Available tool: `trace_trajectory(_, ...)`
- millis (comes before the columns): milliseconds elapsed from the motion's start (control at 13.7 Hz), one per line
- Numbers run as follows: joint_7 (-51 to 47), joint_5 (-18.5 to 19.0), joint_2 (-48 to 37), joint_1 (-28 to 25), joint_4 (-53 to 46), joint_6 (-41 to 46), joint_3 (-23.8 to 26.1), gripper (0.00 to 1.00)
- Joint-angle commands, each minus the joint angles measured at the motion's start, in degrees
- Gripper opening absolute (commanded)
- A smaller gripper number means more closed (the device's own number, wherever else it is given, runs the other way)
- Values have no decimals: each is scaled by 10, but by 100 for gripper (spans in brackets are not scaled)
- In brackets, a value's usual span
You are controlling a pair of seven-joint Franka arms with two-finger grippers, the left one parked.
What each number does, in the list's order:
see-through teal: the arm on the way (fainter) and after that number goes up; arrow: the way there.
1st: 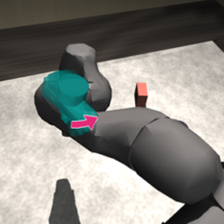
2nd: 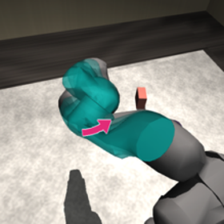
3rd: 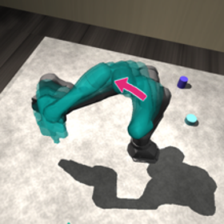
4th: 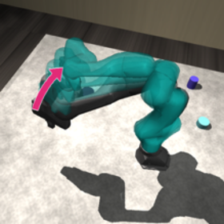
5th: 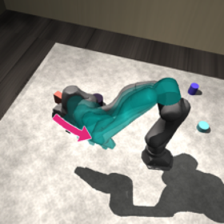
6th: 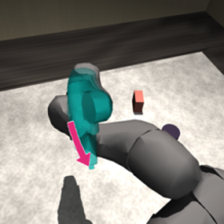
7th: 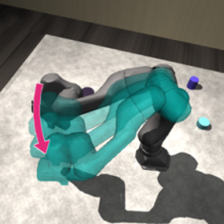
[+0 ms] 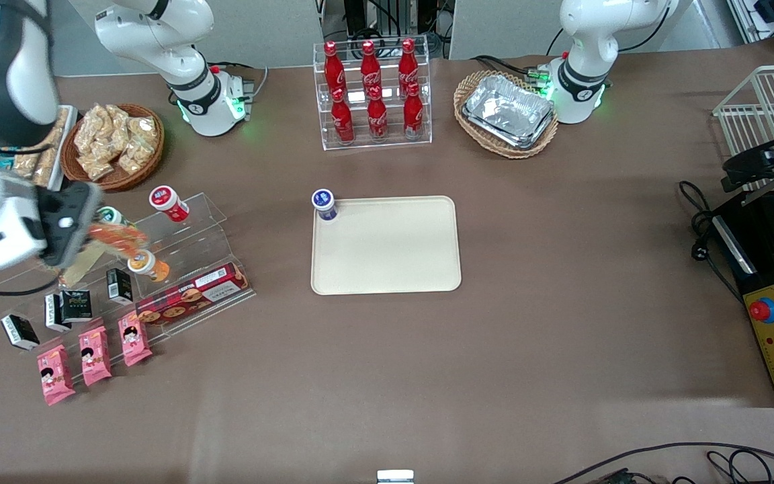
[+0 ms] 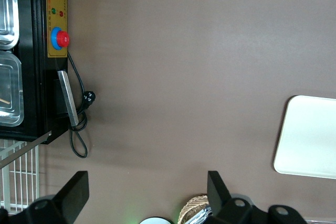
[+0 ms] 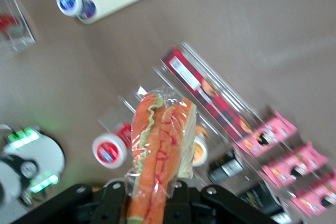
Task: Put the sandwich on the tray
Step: 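Lift the sandwich with the right gripper and carry it toward the tray, then lower the sandwich onto the cream tray and open the right gripper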
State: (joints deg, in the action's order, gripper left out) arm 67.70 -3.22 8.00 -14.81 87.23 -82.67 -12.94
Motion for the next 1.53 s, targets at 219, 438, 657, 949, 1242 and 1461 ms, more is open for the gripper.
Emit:
trace_trajectory(219,-158,-59,17,-135,-7,15,-8,19)
trace_trajectory(438,-244,-57,34,-212,-7,-27,-9,19)
trace_trajectory(657,-281,-55,61,-260,-7,-79,-9,19)
trace_trajectory(949,-280,-57,121,-311,-7,-186,-9,19)
trace_trajectory(1242,-281,-57,190,-351,-7,-282,-9,21)
trace_trajectory(1461,-280,-57,224,-364,-7,-331,-9,21)
